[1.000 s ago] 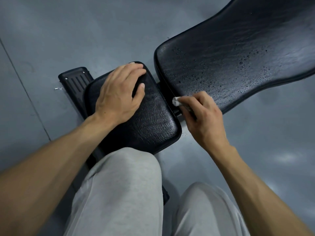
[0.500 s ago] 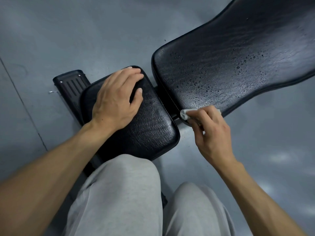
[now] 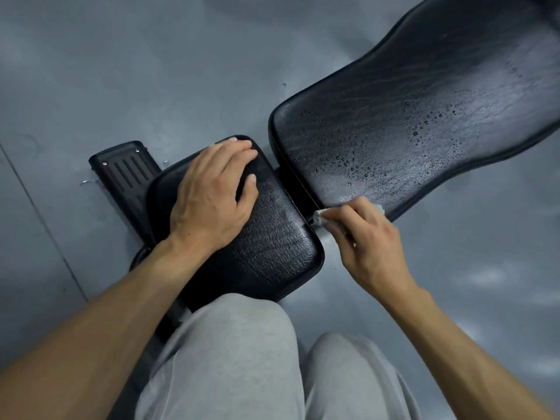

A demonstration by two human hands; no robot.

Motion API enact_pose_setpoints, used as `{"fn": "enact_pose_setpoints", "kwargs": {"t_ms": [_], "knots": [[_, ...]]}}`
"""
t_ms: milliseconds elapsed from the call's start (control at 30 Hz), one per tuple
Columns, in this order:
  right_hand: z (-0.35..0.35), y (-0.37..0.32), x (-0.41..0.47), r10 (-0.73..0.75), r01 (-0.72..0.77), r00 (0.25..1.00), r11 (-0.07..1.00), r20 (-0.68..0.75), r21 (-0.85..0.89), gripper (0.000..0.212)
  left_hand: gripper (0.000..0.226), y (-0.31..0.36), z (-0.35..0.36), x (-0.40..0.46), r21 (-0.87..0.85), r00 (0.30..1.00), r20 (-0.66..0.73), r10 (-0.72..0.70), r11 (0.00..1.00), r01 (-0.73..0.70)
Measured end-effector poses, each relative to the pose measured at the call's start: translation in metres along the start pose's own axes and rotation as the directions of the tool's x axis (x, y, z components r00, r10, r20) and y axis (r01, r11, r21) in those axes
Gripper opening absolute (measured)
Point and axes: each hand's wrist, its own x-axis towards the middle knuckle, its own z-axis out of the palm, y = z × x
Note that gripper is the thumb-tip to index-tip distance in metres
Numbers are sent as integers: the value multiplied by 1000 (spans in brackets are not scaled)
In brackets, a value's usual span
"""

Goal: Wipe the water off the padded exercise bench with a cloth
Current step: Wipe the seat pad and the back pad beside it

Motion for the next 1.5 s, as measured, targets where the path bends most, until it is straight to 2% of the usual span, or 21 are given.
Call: {"fn": "enact_pose_setpoints", "kwargs": {"t_ms": [200,433,533,667,767,967,1200,1333,1500], "knots": [[17,-16,65,-23,23,1000,1000,-10,6,17,36,-1,-2,-1,-28,1000,6,-2,1000,2],[-7,-13,24,-95,98,990,995,102,-31,13,37,-3,-1,-1,-53,1000,3,3,999,-2],[-1,-16,46,-123,131,983,990,134,-50,18,38,-5,-1,-1,-53,1000,2,5,999,-4],[7,-31,94,-107,117,980,992,170,-48,24,39,-6,-2,-3,-67,1000,0,18,998,-18],[4,-33,96,-80,88,975,996,206,-31,22,39,-9,-1,-3,-74,1000,-1,21,997,-21],[-5,-27,59,-94,103,976,994,194,-37,17,39,-9,2,-3,-77,1000,-15,3,997,-4],[16,-40,137,-80,88,982,995,171,-41,18,40,-13,1,-4,-88,1000,-20,15,996,-17],[-1,-35,100,-68,79,974,996,215,-42,23,40,-14,2,-3,-101,1000,-22,18,995,-20],[-28,-19,60,-175,204,911,978,373,-40,24,37,-16,5,-3,-124,999,-49,19,992,-25]]}}
